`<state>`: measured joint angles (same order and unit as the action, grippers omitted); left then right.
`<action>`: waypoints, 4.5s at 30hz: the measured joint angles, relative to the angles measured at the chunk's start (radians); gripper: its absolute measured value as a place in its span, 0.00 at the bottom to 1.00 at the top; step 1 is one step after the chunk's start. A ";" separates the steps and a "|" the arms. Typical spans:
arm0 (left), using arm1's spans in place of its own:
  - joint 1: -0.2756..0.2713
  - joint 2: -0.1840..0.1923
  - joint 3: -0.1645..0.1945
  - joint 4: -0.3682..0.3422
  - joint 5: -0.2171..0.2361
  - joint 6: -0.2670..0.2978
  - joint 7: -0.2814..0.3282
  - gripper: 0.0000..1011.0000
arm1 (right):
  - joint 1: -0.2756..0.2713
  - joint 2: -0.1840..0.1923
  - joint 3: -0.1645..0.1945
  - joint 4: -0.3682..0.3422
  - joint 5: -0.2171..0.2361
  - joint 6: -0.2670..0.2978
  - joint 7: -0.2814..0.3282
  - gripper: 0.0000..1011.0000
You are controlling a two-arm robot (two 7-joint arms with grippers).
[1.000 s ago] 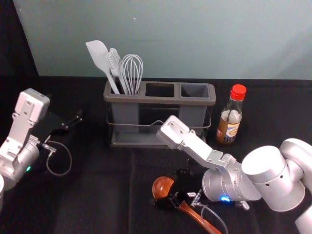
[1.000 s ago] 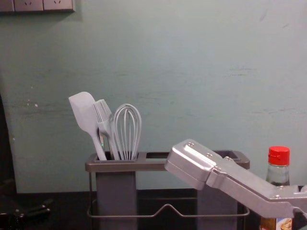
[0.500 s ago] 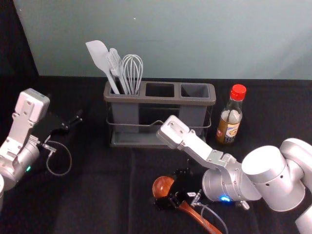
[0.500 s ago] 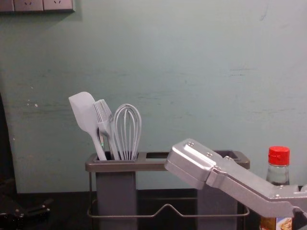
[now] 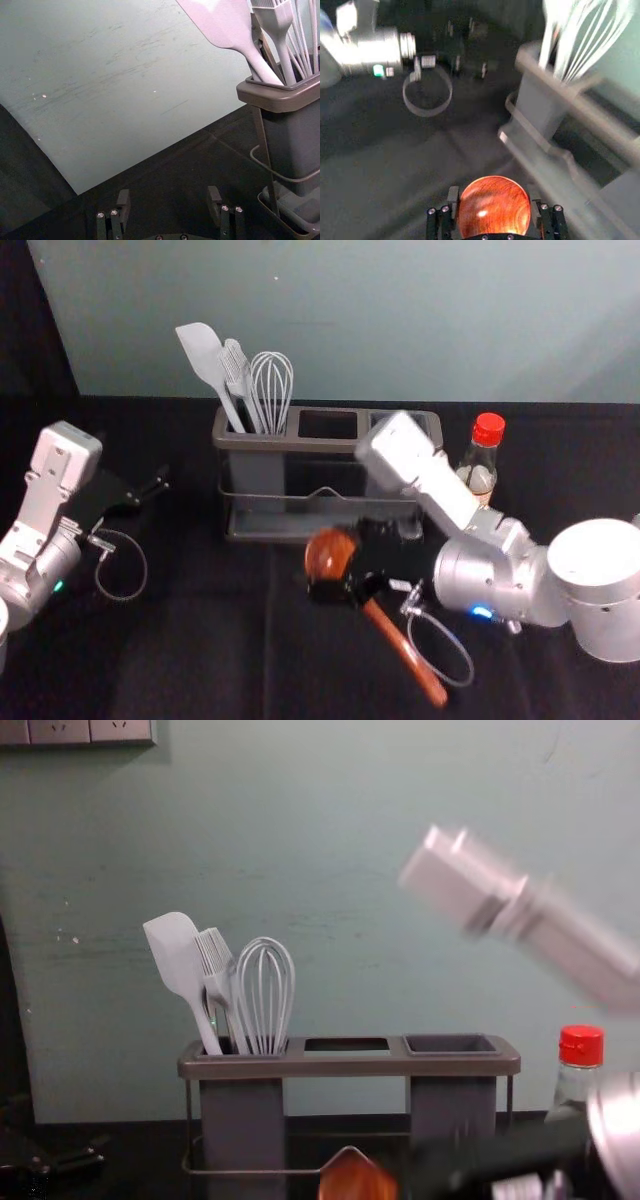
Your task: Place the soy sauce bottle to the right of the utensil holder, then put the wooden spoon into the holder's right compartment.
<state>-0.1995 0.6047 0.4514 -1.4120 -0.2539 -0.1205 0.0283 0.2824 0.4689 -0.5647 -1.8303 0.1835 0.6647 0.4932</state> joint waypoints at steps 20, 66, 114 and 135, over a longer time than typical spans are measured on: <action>0.000 0.000 0.000 0.000 0.000 0.000 0.000 0.99 | -0.073 -0.036 0.173 -0.110 0.052 -0.324 -0.127 0.83; 0.000 0.000 0.000 0.000 0.000 0.000 0.000 0.99 | 0.246 -0.250 0.210 0.323 -0.013 -0.544 -0.218 0.83; 0.000 0.000 0.000 0.000 0.000 0.000 0.000 0.99 | 0.147 -0.266 0.226 0.433 -0.037 -0.638 -0.194 0.83; 0.000 0.000 0.000 0.000 0.000 0.000 0.000 0.99 | 0.131 -0.262 0.231 0.439 -0.028 -0.643 -0.183 0.83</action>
<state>-0.1995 0.6047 0.4514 -1.4120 -0.2539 -0.1205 0.0283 0.4134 0.2068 -0.3338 -1.3915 0.1554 0.0218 0.3100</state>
